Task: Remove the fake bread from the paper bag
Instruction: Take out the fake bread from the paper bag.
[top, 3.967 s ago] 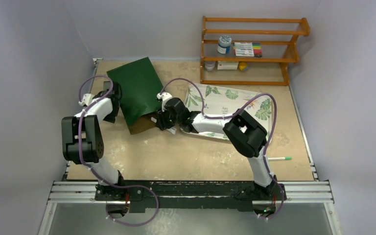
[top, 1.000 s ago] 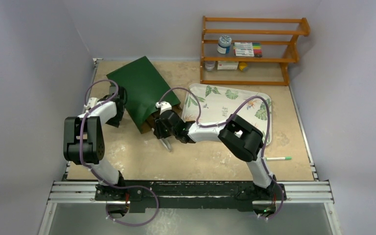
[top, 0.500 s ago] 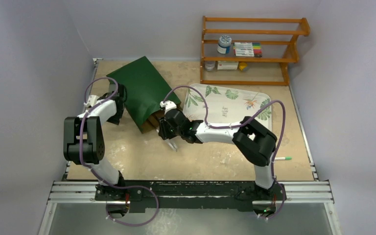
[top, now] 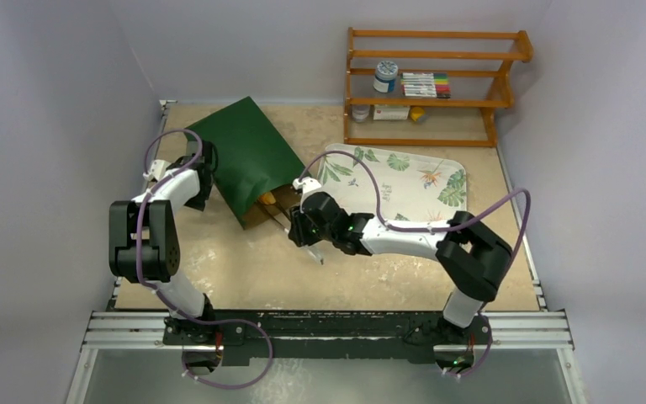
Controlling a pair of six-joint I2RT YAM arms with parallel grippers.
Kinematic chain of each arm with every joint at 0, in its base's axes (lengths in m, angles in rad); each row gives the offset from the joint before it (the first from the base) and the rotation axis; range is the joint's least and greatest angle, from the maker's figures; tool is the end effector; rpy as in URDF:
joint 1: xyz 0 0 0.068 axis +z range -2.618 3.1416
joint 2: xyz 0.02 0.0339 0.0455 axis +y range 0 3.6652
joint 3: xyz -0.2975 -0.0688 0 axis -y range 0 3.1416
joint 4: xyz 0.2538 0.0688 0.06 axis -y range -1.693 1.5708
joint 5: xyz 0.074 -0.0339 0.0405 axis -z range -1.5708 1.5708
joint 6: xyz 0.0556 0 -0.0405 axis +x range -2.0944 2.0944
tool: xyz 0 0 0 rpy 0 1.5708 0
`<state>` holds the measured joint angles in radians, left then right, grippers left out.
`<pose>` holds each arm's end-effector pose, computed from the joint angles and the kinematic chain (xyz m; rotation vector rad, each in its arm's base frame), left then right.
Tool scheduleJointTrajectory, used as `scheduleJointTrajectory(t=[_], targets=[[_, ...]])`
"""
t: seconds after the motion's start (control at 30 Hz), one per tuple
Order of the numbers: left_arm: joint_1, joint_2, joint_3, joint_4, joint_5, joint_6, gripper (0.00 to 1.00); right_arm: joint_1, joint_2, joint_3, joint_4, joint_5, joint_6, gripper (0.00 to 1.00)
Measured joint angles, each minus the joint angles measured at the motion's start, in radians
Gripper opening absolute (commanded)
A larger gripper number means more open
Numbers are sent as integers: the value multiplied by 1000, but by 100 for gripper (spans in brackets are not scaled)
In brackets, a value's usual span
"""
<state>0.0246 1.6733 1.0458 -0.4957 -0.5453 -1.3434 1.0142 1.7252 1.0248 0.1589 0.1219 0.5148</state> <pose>0.3429 0.0373 0.1994 -1.6733 1.8050 0.2003 0.2219 0.3438 0.2232 -0.4716 2.1573 0.7666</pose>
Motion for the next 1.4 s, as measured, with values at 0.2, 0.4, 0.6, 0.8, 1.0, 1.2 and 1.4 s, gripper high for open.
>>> scheduleJointTrajectory(t=[0.2,0.4,0.6,0.8,1.0,1.2,1.4], targets=[[0,0,0,0,0,-5,59,0,-87,-46,-8,0,-3,3],[0,0,0,0,0,-8,59,0,-182,-103,-26,0,-3,0],[-7,10,0,2,0,-11,59,0,-158,-113,-24,-2,-10,0],[-19,18,0,5,0,-26,59,12,-112,-140,-4,3,-6,0],[-20,31,0,9,0,-26,59,13,-193,-143,-58,25,-6,0],[-19,55,2,8,0,-26,59,13,-337,-143,-134,45,7,0],[-19,66,22,8,-1,-25,59,13,-404,-143,-184,50,23,0]])
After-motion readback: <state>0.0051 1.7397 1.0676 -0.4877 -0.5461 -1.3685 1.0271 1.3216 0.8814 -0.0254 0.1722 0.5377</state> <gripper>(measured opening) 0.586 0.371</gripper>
